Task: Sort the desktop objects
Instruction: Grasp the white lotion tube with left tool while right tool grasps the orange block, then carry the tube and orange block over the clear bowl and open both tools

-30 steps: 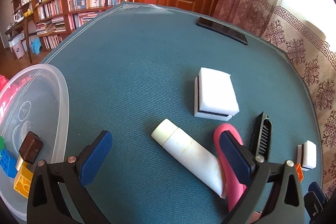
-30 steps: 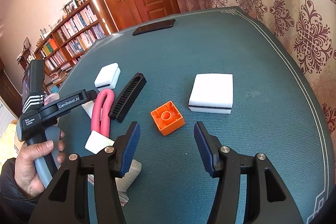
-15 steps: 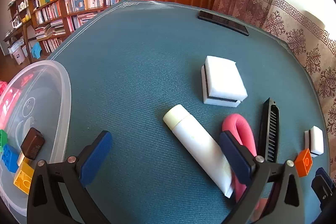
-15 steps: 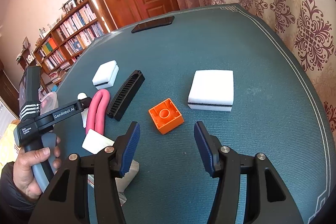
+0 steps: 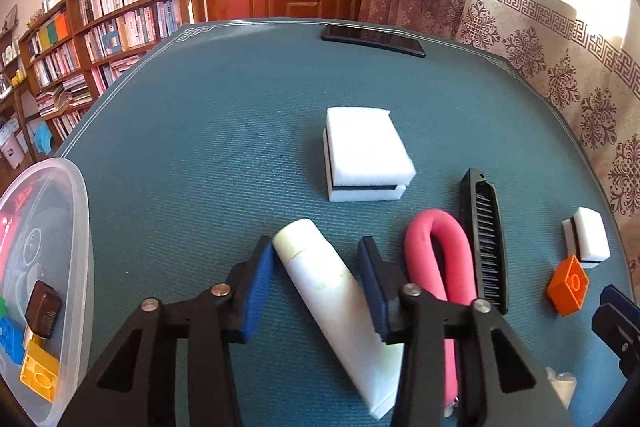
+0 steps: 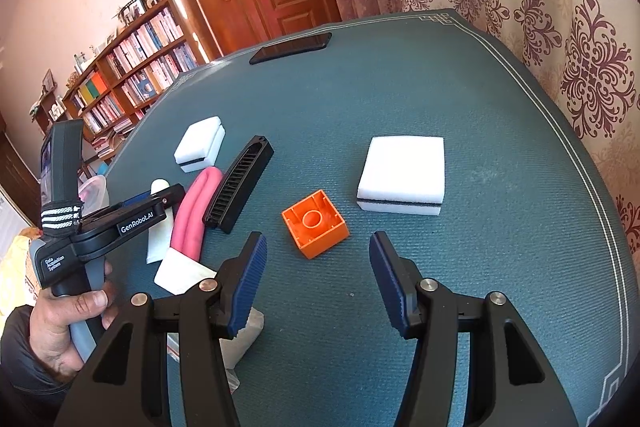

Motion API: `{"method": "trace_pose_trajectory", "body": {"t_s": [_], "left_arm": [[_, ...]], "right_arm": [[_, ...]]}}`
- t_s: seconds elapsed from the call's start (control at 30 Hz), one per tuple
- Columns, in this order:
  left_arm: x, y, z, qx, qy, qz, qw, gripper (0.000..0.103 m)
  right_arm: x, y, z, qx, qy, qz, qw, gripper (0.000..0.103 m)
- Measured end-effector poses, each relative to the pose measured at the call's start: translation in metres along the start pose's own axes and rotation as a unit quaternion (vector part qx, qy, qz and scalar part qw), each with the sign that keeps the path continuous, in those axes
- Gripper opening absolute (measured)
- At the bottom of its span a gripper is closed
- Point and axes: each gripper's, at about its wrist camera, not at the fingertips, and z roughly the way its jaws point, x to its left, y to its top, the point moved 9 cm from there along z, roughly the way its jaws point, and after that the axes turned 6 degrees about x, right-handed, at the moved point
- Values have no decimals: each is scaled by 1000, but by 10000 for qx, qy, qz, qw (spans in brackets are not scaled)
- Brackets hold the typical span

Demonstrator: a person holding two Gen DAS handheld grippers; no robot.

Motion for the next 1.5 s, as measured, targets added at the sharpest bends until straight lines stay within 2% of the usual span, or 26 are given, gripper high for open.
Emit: {"method": "trace_pose_trajectory", "body": {"t_s": [0.07, 0.3, 0.63, 0.7, 0.73, 0.77, 0.9, 1.17, 1.5], "left_arm": [[-4, -2, -3, 0, -54, 95, 9999, 29], [-14, -6, -22, -230, -12, 360, 9991, 28], [-6, 1, -58, -503, -202, 242, 9982, 27], [-3, 2, -63, -556, -215, 189, 9980, 27], [-1, 3, -65, -587, -216, 174, 9979, 27], [0, 4, -68, -611, -221, 156, 9978, 27], [6, 8, -78, -715, -241, 67, 9971, 27], [36, 16, -106, -1056, -149, -250, 9940, 27], [106, 16, -139, -1404, 264, -757, 9868, 28]], "right_arm": [[0, 1, 1, -8, -16, 8, 10000, 57], [4, 6, 10, 61, 42, -12, 10000, 57], [7, 11, 33, 214, -189, -167, 9995, 57], [7, 10, 36, 248, -286, -216, 9991, 54], [7, 9, 39, 291, -328, -246, 9987, 46], [6, 8, 41, 339, -352, -263, 9985, 44], [7, 8, 42, 321, -454, -327, 9979, 42], [22, 14, 30, 146, -405, -375, 9984, 41], [77, 29, 17, -107, -57, -723, 9973, 41]]}}
